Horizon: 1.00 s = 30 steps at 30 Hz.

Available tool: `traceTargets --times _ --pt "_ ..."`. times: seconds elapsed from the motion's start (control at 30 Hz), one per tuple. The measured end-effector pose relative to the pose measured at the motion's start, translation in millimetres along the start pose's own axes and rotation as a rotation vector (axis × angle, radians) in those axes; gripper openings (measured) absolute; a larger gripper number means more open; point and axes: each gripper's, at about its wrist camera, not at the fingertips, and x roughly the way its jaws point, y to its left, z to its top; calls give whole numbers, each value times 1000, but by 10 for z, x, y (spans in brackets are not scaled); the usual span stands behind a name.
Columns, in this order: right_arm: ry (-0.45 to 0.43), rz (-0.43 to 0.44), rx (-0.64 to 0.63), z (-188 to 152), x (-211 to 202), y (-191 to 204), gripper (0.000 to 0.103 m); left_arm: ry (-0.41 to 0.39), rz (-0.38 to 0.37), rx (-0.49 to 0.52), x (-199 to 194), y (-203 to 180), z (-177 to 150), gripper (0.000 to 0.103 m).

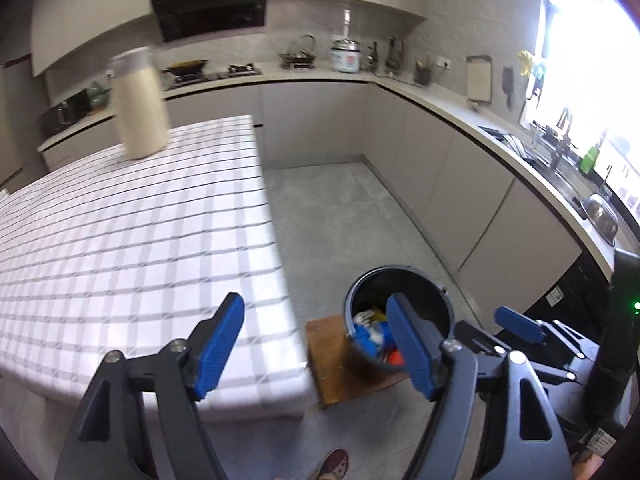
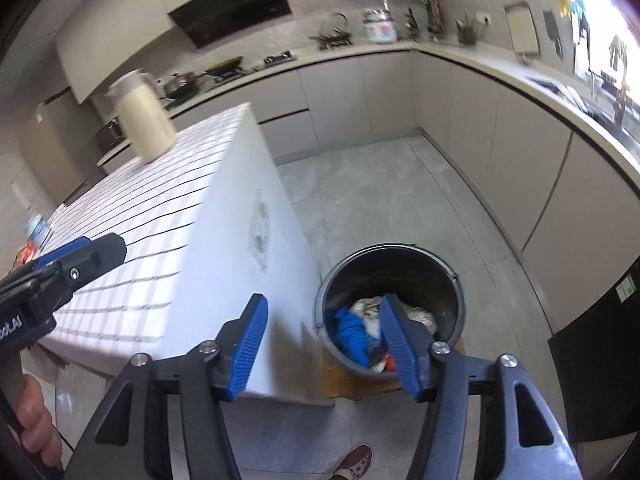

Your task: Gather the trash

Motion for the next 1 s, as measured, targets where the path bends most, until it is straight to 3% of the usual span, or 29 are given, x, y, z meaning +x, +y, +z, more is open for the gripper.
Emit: traceTargets --times 0.17,0.43,0.67,1.0 --pt "-23 -23 -61 -467 -507 584 69 -14 46 -30 -397 309 -385 76" --pt "-102 -74 -60 -1018 -1196 1120 79 -19 84 -45 -865 607 -772 76" --pt "-146 -75 -88 -1116 -1481 1280 81 -39 118 -82 -1064 632 -916 78" --pt "-168 -69 -94 -1009 -1629 1101 81 -49 141 -108 -1150 459 -999 79"
